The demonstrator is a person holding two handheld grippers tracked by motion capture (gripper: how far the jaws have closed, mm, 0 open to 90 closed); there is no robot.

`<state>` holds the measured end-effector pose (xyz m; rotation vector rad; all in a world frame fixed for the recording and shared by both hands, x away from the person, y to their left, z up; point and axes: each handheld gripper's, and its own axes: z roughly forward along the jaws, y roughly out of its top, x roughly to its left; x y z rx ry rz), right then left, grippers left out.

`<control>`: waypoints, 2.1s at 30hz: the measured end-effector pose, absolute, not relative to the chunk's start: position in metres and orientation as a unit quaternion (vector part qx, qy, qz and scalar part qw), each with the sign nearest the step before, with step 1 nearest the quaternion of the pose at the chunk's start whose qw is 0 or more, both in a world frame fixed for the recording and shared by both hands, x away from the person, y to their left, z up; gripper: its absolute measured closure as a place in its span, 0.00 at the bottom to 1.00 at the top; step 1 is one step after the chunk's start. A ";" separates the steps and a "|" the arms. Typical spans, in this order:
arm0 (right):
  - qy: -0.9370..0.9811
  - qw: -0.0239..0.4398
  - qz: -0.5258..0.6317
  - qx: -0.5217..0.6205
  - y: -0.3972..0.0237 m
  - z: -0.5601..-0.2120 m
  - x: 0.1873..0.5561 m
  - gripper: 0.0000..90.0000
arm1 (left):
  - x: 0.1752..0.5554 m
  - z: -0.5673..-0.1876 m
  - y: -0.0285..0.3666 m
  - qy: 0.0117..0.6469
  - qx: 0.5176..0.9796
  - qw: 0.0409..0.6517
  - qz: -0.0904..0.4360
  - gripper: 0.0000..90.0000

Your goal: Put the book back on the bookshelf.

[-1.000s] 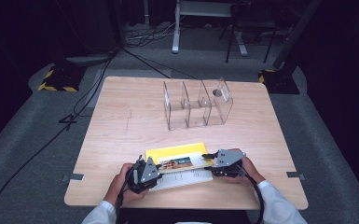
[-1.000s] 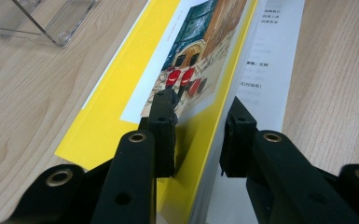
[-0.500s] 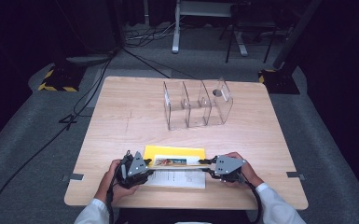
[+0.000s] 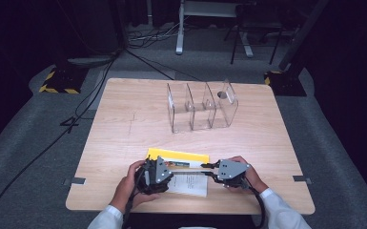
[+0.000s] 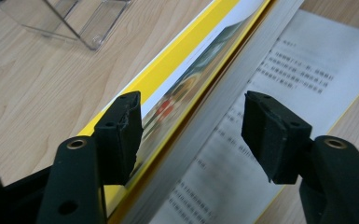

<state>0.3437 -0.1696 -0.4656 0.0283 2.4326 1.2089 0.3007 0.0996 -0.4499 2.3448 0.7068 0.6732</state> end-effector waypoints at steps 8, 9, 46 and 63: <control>0.877 0.208 0.431 0.038 -0.165 -0.458 0.342 0.87 | 0.301 -0.446 0.085 0.263 0.877 0.308 0.260 0.62; 0.877 0.208 0.431 0.038 -0.165 -0.458 0.342 0.87 | 0.301 -0.446 0.085 0.262 0.875 0.312 0.260 0.62; 0.893 0.157 0.372 0.196 -0.184 -0.498 0.393 0.37 | 0.290 -0.439 0.122 0.234 0.853 0.401 0.238 0.89; 0.816 0.132 0.521 0.213 -0.194 -0.467 0.391 0.48 | 0.290 -0.434 0.127 0.232 0.836 0.454 0.203 0.89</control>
